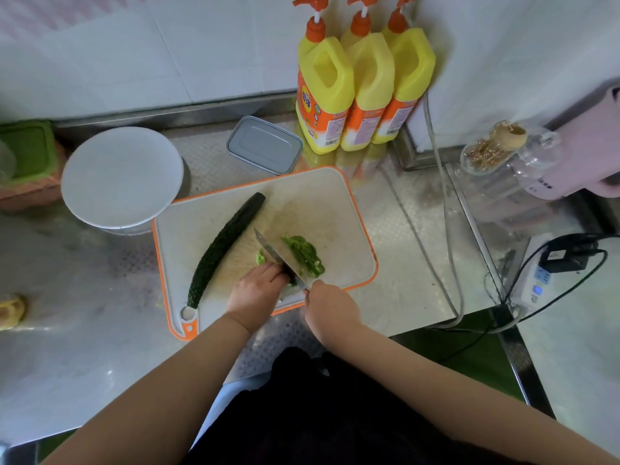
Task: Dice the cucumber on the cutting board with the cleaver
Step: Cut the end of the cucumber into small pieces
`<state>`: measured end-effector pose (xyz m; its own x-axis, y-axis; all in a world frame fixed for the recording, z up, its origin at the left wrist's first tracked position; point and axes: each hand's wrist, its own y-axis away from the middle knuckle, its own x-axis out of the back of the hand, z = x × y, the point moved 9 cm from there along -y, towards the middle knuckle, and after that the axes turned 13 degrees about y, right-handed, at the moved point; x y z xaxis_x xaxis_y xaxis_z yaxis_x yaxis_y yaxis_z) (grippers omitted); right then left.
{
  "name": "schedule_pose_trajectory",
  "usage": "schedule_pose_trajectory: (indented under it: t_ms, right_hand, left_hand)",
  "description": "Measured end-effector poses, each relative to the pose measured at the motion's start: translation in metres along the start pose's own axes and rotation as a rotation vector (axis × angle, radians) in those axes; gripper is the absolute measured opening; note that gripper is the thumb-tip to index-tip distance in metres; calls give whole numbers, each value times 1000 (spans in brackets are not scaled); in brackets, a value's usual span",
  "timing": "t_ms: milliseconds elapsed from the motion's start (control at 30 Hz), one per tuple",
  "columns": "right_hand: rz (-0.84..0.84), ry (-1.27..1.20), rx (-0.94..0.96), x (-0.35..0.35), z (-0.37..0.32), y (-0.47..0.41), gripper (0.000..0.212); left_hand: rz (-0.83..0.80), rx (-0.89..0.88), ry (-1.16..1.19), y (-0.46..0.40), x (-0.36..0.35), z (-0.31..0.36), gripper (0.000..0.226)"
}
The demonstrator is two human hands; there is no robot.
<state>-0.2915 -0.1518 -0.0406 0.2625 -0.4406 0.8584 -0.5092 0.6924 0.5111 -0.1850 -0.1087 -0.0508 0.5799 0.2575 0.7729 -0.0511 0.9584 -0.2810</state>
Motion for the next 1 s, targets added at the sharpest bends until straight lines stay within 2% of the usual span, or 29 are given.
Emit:
schedule_pose_trajectory:
  t_ms: [200, 467, 767, 1000]
  right_hand:
    - [-30, 13, -30, -2, -3, -3, 22]
    - [-41, -2, -19, -2, -7, -8, 23]
    - [-98, -243, -22, 4, 6, -27, 35]
    - [-72, -234, -58, 8, 18, -15, 38]
  left_hand:
    - [-19, 3, 19, -1, -1, 0, 33]
    - [-37, 32, 17, -1, -3, -3, 25]
    - [-60, 25, 3, -7, 2, 3, 30]
    - [-41, 12, -34, -3, 3, 6, 32]
